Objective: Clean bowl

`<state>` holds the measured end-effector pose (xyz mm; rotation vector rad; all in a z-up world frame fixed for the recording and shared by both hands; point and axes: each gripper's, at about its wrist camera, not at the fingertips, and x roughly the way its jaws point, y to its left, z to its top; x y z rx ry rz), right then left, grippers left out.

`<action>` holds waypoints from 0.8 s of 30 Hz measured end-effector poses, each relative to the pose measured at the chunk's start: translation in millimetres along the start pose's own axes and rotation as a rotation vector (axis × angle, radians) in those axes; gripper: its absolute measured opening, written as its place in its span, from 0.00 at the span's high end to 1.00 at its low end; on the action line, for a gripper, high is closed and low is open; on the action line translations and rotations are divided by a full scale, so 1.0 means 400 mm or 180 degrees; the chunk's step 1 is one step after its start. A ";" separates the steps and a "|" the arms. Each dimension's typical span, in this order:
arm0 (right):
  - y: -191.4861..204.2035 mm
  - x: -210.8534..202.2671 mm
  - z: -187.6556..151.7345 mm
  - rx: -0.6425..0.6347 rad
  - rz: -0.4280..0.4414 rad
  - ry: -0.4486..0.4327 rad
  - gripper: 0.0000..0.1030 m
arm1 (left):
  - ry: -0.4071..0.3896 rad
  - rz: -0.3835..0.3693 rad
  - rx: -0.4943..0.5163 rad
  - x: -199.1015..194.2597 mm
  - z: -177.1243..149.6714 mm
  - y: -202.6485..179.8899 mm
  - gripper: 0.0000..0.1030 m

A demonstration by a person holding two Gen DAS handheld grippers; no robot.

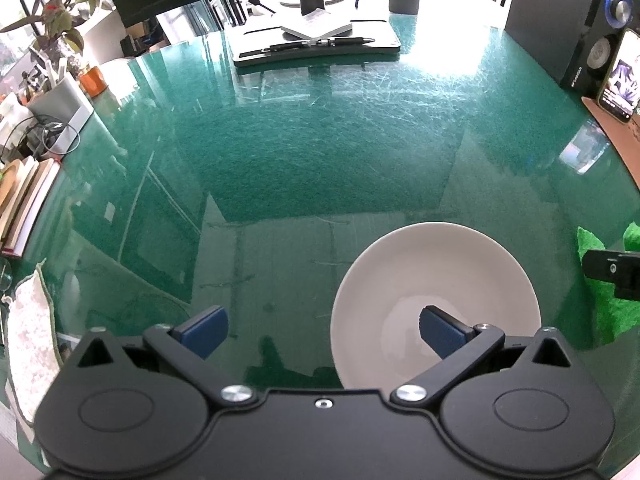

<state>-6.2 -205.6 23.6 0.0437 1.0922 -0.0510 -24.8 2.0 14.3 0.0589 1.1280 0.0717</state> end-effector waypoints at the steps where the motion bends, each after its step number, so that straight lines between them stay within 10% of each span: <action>1: -0.006 0.004 0.000 0.0044 0.0019 0.0035 0.00 | 0.0004 -0.0001 0.0002 0.000 0.001 0.001 0.00; 14: -0.001 0.023 -0.005 0.0020 0.0224 0.0166 0.01 | 0.0051 -0.0138 -0.0029 0.012 -0.001 0.010 0.00; 18: -0.046 0.057 -0.007 0.0361 0.0838 0.0365 0.93 | 0.0109 -0.0304 -0.0120 0.022 -0.006 0.026 0.00; 24: -0.135 0.093 -0.010 0.1011 0.1269 0.0524 0.93 | 0.0200 -0.0544 -0.0260 0.038 -0.013 0.050 0.00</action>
